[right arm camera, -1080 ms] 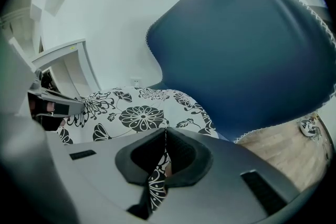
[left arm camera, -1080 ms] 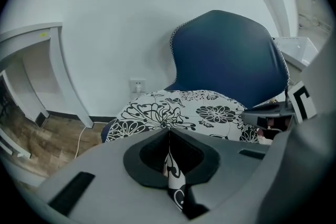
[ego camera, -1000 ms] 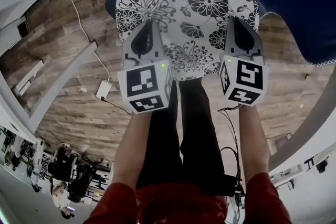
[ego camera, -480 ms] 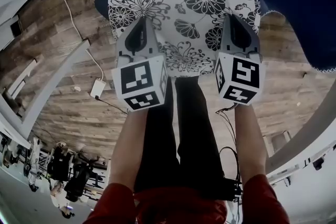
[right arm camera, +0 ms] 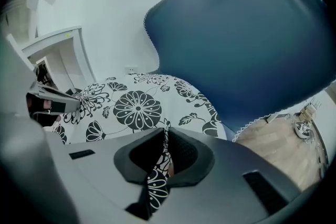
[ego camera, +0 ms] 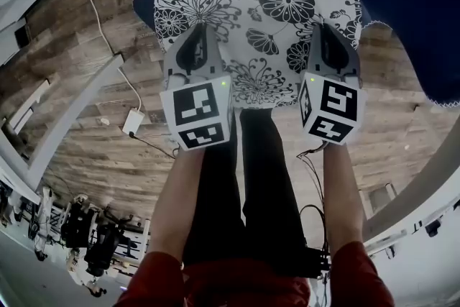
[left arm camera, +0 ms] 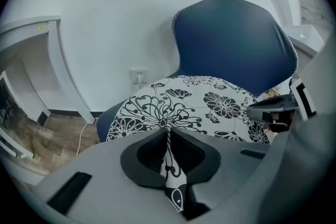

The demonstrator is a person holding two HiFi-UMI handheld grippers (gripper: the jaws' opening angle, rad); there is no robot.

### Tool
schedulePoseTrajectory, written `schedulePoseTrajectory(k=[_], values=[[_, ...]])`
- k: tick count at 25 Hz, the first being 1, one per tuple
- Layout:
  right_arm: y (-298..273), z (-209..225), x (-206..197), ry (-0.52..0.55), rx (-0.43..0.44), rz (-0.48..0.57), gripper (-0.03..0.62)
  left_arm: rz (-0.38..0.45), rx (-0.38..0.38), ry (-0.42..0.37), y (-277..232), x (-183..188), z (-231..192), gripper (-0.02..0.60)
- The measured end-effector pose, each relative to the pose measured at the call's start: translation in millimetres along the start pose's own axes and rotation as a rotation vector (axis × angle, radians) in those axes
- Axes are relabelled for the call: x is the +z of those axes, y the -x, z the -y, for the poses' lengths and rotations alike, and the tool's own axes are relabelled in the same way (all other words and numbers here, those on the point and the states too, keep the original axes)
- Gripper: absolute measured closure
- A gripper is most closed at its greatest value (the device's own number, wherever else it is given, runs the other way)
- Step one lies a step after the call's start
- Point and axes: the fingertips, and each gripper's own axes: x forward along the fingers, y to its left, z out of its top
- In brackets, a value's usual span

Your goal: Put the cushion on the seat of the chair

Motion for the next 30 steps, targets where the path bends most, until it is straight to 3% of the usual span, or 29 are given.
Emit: schedulePoseTrajectory(k=[2, 7, 10, 18, 24, 30], values=[[1.1, 1.7, 0.7, -0.004, -0.015, 0.009, 0.560, -0.004, -0.003, -0.004, -0.4, -1.4, 0.7, 0.552], [4.7, 3.0, 3.5, -0.029, -0.023, 0.031, 0.480, -0.005, 0.004, -0.012, 0.9, -1.8, 0.6, 0.549], [5.8, 1.5, 3.8, -0.030, -0.018, 0.030, 0.474, -0.005, -0.001, -0.012, 2.1, -1.4, 1.2, 0.457], [10.7, -5.2, 9.0, -0.042, 0.001, 0.058, 0.473, 0.017, 0.014, -0.027, 6.7, 4.0, -1.1, 0.453], [35.7, -17.1, 33.1, -0.035, 0.030, 0.088, 0.473, 0.056, 0.000, -0.036, 31.7, 30.9, 3.2, 0.453], [67.1, -13.8, 82.2, -0.037, 0.028, 0.155, 0.473, 0.122, -0.029, -0.046, 70.9, 74.5, 14.8, 0.453]])
